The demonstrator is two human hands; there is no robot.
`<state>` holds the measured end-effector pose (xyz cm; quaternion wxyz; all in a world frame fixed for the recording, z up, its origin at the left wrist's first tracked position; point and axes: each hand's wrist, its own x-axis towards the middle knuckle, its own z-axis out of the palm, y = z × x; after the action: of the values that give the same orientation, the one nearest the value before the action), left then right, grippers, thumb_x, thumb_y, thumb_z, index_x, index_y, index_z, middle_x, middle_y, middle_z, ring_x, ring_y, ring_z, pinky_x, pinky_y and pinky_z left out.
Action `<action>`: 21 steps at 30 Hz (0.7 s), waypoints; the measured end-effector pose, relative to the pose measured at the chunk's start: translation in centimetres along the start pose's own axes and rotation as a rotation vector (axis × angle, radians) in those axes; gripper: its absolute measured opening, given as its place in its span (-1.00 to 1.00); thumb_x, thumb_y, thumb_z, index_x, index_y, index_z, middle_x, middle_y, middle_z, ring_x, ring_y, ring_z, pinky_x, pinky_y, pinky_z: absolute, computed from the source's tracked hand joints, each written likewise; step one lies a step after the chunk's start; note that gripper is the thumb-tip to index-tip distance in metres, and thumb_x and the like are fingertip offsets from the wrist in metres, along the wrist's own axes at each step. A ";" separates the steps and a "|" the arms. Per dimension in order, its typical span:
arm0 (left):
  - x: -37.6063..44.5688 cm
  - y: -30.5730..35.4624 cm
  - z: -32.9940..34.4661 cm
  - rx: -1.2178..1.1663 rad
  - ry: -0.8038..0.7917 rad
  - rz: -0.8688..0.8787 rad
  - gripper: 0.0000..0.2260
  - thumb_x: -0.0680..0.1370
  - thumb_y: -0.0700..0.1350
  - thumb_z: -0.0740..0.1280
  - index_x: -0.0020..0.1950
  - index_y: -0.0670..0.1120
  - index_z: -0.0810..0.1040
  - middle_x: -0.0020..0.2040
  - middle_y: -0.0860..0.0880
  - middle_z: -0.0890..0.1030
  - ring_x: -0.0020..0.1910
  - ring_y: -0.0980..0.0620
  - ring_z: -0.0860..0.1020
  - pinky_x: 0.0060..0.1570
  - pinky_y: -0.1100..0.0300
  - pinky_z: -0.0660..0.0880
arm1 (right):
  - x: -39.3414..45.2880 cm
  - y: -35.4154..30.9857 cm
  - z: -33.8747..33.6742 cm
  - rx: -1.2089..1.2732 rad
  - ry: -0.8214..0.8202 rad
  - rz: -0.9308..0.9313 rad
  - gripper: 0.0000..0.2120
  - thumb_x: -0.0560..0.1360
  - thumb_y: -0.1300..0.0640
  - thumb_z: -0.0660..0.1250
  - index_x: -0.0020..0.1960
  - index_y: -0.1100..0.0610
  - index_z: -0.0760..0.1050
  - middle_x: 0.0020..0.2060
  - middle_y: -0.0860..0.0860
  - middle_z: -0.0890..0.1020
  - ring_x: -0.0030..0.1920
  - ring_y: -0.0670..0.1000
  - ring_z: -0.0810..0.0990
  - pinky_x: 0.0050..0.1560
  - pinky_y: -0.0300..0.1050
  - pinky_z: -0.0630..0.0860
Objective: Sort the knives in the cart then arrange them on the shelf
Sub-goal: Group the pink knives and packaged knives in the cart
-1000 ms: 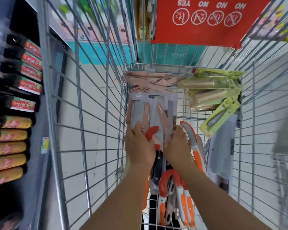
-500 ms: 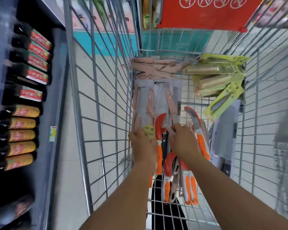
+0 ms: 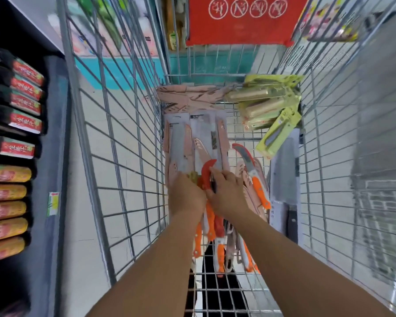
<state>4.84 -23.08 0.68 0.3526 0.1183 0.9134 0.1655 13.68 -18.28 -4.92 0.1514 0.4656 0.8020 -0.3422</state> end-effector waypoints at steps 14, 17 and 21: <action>0.2 9.5 -0.8 -0.223 -0.185 0.364 -0.72 0.59 -0.01 0.23 0.25 -0.09 0.49 0.14 -0.04 0.58 0.11 -0.02 0.53 0.06 0.19 0.43 | -0.1 0.9 -8.6 1.276 0.305 0.341 -0.78 0.49 -0.09 0.33 -0.12 0.06 0.57 -0.27 0.04 0.61 -0.28 0.05 0.56 -0.21 -0.02 0.52; 0.2 9.8 0.5 -0.092 -0.315 0.411 -0.69 0.57 0.04 0.27 0.26 -0.05 0.46 0.17 0.00 0.56 0.04 0.07 0.54 -0.01 0.20 0.46 | 1.7 2.7 -11.5 1.494 0.421 0.494 -0.83 0.57 0.04 0.29 -0.14 0.11 0.50 -0.36 0.03 0.51 -0.42 -0.03 0.45 -0.44 -0.18 0.42; 0.8 12.0 1.7 -0.269 -0.352 0.332 -0.74 0.54 -0.09 0.36 0.20 -0.06 0.44 -0.10 0.09 0.52 -0.45 0.29 0.53 -0.45 0.42 0.42 | 4.7 3.8 -14.2 1.526 0.429 0.598 -0.78 0.47 0.00 0.41 -0.22 0.14 0.54 -0.28 0.11 0.58 -0.24 0.09 0.55 -0.13 0.01 0.54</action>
<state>6.63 -11.45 3.58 0.4867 0.2453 0.7760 0.3175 15.55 -4.21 1.16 -0.2754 0.6877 0.2056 -0.6395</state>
